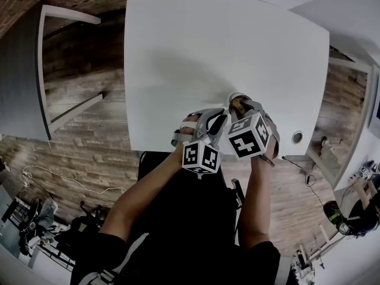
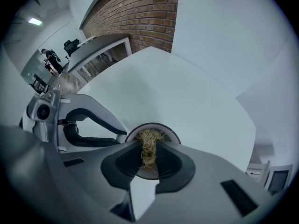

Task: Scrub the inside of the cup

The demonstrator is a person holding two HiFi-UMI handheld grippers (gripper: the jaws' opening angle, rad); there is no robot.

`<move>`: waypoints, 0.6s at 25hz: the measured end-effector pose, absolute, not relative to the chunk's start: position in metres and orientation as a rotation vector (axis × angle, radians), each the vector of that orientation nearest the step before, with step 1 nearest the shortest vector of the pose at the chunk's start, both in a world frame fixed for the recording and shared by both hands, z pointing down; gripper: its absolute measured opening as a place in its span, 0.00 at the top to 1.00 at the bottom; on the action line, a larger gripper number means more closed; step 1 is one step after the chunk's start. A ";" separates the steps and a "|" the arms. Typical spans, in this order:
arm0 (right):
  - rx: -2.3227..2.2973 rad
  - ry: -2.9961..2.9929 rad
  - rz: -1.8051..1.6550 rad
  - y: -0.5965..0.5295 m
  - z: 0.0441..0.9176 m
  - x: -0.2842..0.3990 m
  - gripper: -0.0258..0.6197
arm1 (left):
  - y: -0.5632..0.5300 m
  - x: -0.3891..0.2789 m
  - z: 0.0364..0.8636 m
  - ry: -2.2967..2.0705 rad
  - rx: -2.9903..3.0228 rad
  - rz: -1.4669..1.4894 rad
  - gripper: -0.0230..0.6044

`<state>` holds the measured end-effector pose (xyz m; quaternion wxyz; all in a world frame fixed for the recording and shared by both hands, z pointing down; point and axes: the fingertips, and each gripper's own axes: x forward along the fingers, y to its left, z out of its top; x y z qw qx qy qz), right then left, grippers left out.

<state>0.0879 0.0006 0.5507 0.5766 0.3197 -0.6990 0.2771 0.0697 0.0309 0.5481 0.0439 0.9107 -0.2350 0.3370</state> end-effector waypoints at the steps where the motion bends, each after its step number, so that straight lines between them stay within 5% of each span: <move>1: 0.745 -1.639 0.653 0.002 0.549 0.088 0.87 | 0.031 0.070 0.548 -0.718 2.784 1.030 0.87; 15: 0.897 -1.729 0.659 0.007 0.497 0.091 0.87 | 0.029 0.066 0.551 -0.711 2.787 1.069 0.87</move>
